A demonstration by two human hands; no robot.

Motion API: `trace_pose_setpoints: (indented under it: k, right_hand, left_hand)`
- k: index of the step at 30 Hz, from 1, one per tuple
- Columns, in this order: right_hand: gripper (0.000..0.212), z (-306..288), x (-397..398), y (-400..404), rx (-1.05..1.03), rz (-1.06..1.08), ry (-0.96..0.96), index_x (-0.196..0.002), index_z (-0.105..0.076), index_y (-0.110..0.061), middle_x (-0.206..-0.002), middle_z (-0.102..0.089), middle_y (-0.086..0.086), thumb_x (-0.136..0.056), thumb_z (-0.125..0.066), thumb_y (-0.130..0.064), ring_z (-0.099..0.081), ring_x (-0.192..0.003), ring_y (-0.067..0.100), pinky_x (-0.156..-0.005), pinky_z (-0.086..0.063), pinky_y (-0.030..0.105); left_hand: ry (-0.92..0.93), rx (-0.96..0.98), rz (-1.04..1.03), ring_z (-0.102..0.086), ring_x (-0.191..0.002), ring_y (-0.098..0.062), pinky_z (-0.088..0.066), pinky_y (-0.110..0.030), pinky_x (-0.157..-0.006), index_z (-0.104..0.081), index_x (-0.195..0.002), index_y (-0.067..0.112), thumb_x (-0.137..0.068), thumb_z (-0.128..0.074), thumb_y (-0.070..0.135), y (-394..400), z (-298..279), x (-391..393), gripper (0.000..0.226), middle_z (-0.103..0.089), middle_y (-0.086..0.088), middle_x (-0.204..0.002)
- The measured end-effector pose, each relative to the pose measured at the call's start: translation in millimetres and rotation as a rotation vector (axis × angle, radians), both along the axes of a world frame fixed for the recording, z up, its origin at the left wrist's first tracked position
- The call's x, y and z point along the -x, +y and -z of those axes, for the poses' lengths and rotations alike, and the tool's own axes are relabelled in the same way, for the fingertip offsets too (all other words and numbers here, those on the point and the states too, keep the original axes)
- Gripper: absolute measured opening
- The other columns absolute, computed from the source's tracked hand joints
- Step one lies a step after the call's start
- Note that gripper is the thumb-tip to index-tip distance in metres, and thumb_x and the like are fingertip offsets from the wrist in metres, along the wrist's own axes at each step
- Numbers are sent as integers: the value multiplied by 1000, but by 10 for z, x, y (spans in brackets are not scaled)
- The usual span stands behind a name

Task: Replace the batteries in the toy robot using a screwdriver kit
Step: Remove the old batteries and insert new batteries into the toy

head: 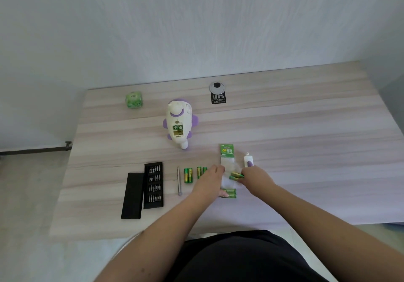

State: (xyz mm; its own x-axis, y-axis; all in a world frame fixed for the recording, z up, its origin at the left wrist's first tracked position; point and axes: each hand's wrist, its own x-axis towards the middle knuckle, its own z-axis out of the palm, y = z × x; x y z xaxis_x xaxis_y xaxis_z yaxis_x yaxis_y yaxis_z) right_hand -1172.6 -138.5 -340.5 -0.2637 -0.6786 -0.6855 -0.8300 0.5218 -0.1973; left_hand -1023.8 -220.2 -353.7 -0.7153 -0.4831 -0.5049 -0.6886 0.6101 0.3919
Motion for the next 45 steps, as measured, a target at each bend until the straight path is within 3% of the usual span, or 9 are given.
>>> trace_pose_setpoints:
  k: [3,6,11,15,19,23,34,40,45]
  right_hand:
    - [18,-147,93,124,45,182,-107,-92,-61,-14,-106,-71,12,-97,-50,-28,-68,-86,22,-69,-52,29]
    - [23,-359,121,209,174,392,-267,-85,-59,-18,-82,-73,2,-97,-52,-36,-65,-64,7,-57,-49,19]
    - [12,-651,14,182,466,568,-478,-94,-66,-17,-83,-71,3,-95,-57,-24,-68,-68,6,-63,-56,21]
    - [9,-863,-107,17,597,644,-612,-97,-68,-20,-82,-72,2,-94,-59,-18,-68,-68,5,-62,-53,19]
    - [16,-1087,-310,-185,718,655,-715,-98,-68,-25,-79,-72,4,-94,-59,-13,-68,-71,9,-65,-53,19]
    - [19,-1264,-559,-417,804,630,-770,-101,-70,-28,-80,-72,5,-94,-59,-14,-69,-76,17,-67,-54,25]
    - [27,-1677,-1210,-903,943,498,-760,-105,-68,-26,-84,-72,-14,-94,-56,-5,-63,-71,-3,-66,-49,11]
    - [28,-1728,-1415,-1064,987,356,-600,-109,-67,-29,-104,-63,-23,-91,-61,-8,-61,-99,2,-83,-45,10]
    - [33,-1708,-1526,-1076,1079,436,-410,-101,-60,-40,-97,-64,-25,-84,-72,-14,-56,-95,-4,-80,-41,6]
  left_hand:
    - [-48,72,40,-54,-107,-26,-50,-39,-89,-39,-130,15,-73,-80,42,-16,14,-10,76,-48,-8,-123]
    - [-50,103,56,-53,-107,-26,-49,-40,-87,-40,-129,15,-76,-76,43,-30,0,-9,69,-47,-7,-121]
    - [163,-72,-245,-57,-100,-23,-46,-32,-85,-58,-113,17,-99,-47,27,-111,-255,29,20,-55,-4,-112]
    - [558,-402,-620,-61,-87,-8,-46,-20,-67,-65,-106,20,-101,-43,33,-306,-798,18,25,-65,7,-93]
    - [810,-403,-519,-62,-99,-4,-50,-24,-83,-66,-109,34,-91,-65,28,-493,-1225,-154,19,-67,11,-106]
    - [882,-287,-452,-62,-88,-6,-49,-27,-73,-71,-103,27,-82,-74,15,-634,-1530,-335,24,-68,12,-99]
    - [1093,-90,-410,-56,-70,-6,-46,-18,-67,-75,-89,21,-72,-82,9,-953,-1938,-970,22,-64,12,-87]
    - [1163,121,-254,-56,-74,3,-41,-8,-71,-76,-91,11,-73,-83,9,-1161,-1908,-1198,20,-66,4,-91]
    - [1150,178,-165,-55,-75,6,-40,-7,-73,-75,-93,10,-75,-81,12,-1296,-1826,-1272,19,-66,3,-91]
